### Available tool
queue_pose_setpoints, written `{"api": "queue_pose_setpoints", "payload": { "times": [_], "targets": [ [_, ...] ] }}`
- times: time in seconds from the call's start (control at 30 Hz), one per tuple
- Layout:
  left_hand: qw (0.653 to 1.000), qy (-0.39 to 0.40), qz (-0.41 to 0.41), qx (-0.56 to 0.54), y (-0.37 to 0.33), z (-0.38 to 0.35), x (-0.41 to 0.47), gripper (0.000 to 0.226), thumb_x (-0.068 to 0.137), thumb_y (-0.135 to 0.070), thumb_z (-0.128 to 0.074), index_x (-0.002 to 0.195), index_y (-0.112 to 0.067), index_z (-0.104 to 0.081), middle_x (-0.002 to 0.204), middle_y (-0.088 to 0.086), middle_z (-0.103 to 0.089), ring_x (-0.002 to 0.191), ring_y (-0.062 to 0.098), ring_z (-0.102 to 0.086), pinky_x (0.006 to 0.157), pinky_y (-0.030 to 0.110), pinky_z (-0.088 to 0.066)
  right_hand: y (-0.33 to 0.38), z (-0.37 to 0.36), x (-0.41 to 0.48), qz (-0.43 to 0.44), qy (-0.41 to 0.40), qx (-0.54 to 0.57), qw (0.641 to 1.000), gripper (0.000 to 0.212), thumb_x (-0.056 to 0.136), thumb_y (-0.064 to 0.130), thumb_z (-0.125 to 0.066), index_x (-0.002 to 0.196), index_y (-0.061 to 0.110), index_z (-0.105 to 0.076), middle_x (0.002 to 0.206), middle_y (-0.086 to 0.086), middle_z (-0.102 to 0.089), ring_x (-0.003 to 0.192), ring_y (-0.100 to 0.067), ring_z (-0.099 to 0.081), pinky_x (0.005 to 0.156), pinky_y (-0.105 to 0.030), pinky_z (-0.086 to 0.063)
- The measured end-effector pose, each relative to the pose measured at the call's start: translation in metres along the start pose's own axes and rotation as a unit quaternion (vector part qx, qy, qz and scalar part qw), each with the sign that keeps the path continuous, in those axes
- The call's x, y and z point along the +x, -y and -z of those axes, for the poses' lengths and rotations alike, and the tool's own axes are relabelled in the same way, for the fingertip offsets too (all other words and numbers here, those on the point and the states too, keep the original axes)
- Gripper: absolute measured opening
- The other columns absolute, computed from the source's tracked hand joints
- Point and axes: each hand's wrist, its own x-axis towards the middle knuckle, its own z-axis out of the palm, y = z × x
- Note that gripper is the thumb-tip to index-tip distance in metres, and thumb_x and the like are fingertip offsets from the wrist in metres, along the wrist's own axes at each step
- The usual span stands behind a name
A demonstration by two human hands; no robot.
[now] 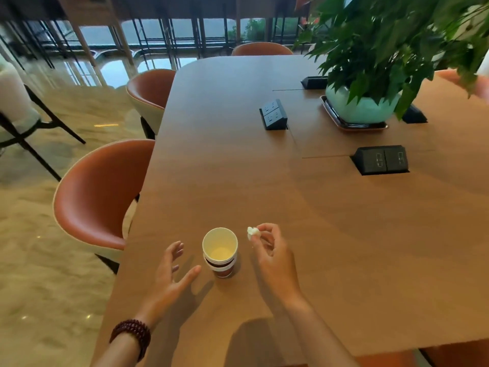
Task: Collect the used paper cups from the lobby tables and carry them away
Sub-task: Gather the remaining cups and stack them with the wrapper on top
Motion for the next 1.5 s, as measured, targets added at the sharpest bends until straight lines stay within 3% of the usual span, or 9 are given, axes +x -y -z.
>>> {"api": "queue_pose_setpoints", "payload": {
  "times": [0.07, 0.17, 0.47, 0.57, 0.77, 1.0, 1.17, 1.37, 1.5],
  "targets": [
    [1.0, -0.007, 0.002, -0.002, -0.001, 0.003, -0.002, 0.075, 0.077, -0.037, -0.067, 0.14, -0.026, -0.029, 0.143, -0.006, -0.036, 0.129, 0.013, -0.038, 0.109, 0.037, -0.035, 0.005, -0.016, -0.002, 0.011, 0.023, 0.006, 1.0, 0.022, 0.086, 0.055, -0.056, 0.097, 0.035, -0.058, 0.096, 0.02, -0.067, 0.092, -0.002, -0.063, 0.075, -0.024, -0.051],
    [1.0, -0.018, 0.001, 0.0, -0.001, 0.01, -0.003, 0.074, 0.078, -0.036, -0.069, 0.139, -0.03, -0.027, 0.142, -0.008, -0.034, 0.128, 0.011, -0.038, 0.108, 0.035, -0.035, 0.01, -0.029, -0.001, 0.051, 0.027, -0.038, 0.998, 0.013, 0.087, 0.046, -0.059, 0.095, 0.036, -0.061, 0.101, 0.025, -0.064, 0.102, 0.004, -0.056, 0.081, -0.007, -0.038],
    [0.999, -0.036, -0.01, 0.0, 0.004, 0.019, -0.002, 0.071, 0.08, -0.032, -0.07, 0.14, -0.023, -0.032, 0.142, -0.004, -0.039, 0.128, 0.007, -0.038, 0.109, 0.033, -0.035, 0.022, -0.047, 0.002, 0.048, 0.077, -0.134, 0.987, 0.007, 0.088, 0.026, -0.064, 0.095, 0.026, -0.065, 0.131, 0.0, -0.054, 0.127, -0.015, -0.044, 0.102, -0.03, -0.035],
    [0.999, -0.036, -0.012, 0.002, 0.004, 0.02, -0.002, 0.071, 0.081, -0.032, -0.069, 0.14, -0.024, -0.031, 0.141, -0.005, -0.038, 0.128, 0.007, -0.037, 0.108, 0.03, -0.035, 0.017, -0.048, 0.003, 0.044, 0.099, -0.175, 0.979, 0.035, 0.085, 0.026, -0.068, 0.119, 0.02, -0.06, 0.14, -0.003, -0.047, 0.131, -0.019, -0.04, 0.107, -0.035, -0.033],
    [0.999, -0.039, -0.016, 0.004, 0.002, 0.026, -0.003, 0.069, 0.081, -0.032, -0.07, 0.138, -0.025, -0.032, 0.142, -0.003, -0.039, 0.129, 0.009, -0.038, 0.108, 0.032, -0.035, 0.001, -0.051, -0.001, -0.019, 0.135, -0.158, 0.978, 0.101, 0.065, 0.038, -0.083, 0.144, 0.029, -0.021, 0.147, 0.005, -0.034, 0.134, -0.017, -0.031, 0.111, -0.041, -0.029],
    [0.999, -0.051, -0.015, 0.0, -0.001, 0.033, -0.007, 0.068, 0.082, -0.027, -0.069, 0.139, -0.022, -0.033, 0.14, -0.002, -0.041, 0.129, 0.01, -0.039, 0.108, 0.033, -0.036, -0.029, -0.063, -0.009, -0.062, 0.153, -0.094, 0.982, 0.108, 0.064, 0.022, -0.084, 0.141, 0.035, -0.011, 0.138, 0.002, -0.044, 0.127, -0.022, -0.043, 0.106, -0.049, -0.036],
    [0.998, -0.065, -0.018, -0.002, -0.004, 0.04, -0.011, 0.065, 0.084, -0.025, -0.067, 0.139, -0.019, -0.033, 0.14, 0.0, -0.042, 0.129, 0.011, -0.039, 0.108, 0.033, -0.037, -0.038, -0.066, -0.005, -0.062, 0.112, -0.091, 0.988, 0.095, 0.064, 0.017, -0.083, 0.134, 0.038, -0.023, 0.118, 0.022, -0.05, 0.115, -0.017, -0.051, 0.096, -0.037, -0.043],
    [0.996, -0.085, -0.021, 0.0, -0.006, 0.048, -0.016, 0.063, 0.085, -0.023, -0.066, 0.139, -0.017, -0.033, 0.14, 0.0, -0.042, 0.128, 0.011, -0.04, 0.107, 0.03, -0.037, -0.034, -0.071, -0.001, -0.033, 0.118, -0.102, 0.987, 0.089, 0.066, 0.017, -0.083, 0.134, 0.028, -0.027, 0.107, 0.03, -0.046, 0.105, -0.011, -0.05, 0.092, -0.036, -0.045],
    [0.994, -0.106, -0.028, 0.007, -0.002, 0.055, -0.019, 0.061, 0.085, -0.025, -0.066, 0.138, -0.019, -0.035, 0.137, -0.002, -0.044, 0.126, 0.009, -0.042, 0.102, 0.024, -0.039, -0.024, -0.078, 0.0, -0.002, 0.127, -0.091, 0.988, 0.086, 0.068, 0.015, -0.083, 0.133, 0.027, -0.027, 0.107, 0.034, -0.043, 0.096, 0.012, -0.049, 0.075, -0.005, -0.036]
  ]
}}
